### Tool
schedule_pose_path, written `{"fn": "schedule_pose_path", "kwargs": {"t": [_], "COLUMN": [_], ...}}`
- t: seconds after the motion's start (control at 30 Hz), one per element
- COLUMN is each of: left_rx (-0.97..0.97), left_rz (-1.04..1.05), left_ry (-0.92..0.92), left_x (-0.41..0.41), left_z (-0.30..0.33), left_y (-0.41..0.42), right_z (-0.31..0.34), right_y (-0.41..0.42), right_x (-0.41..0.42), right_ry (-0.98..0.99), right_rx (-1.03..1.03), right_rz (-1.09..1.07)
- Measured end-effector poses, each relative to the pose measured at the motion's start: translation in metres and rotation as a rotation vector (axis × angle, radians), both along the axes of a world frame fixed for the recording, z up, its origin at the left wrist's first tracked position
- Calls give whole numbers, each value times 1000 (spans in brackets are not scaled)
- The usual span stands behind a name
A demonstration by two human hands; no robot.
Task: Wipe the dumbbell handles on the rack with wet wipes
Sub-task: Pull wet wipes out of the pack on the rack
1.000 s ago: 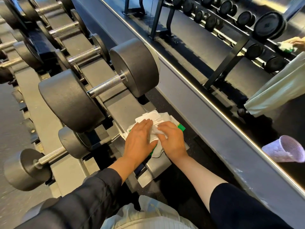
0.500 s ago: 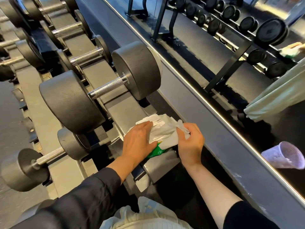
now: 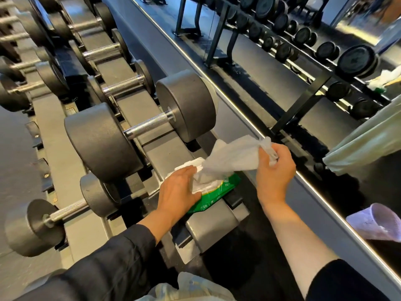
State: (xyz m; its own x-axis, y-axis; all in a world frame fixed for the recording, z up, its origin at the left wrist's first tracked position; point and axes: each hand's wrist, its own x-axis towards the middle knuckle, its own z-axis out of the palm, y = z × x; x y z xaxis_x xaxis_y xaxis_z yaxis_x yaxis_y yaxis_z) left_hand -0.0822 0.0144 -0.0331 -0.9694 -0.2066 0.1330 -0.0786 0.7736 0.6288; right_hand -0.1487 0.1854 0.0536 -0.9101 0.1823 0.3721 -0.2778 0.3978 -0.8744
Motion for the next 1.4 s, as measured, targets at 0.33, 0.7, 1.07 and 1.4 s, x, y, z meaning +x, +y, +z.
{"fn": "schedule_pose_path", "kwargs": {"t": [0.33,0.7,1.07,1.4], "left_rx": [74,489,461,396], "left_rz": [-20,226,223,240], "left_ry": [-2,32,79,98], "left_x": [4,-6,-12,-12], "left_z": [-14,-10,0,3], "left_y": [0,-2,11,13], "right_z": [-60,-69,-45,-41], "right_y": [-6,-23,-12,3], "right_x": [13,18,5,0], "right_ry": [-225,-286,-269,-79], "right_rx": [363,361,180,181], "right_rz": [382,394,346,115]}}
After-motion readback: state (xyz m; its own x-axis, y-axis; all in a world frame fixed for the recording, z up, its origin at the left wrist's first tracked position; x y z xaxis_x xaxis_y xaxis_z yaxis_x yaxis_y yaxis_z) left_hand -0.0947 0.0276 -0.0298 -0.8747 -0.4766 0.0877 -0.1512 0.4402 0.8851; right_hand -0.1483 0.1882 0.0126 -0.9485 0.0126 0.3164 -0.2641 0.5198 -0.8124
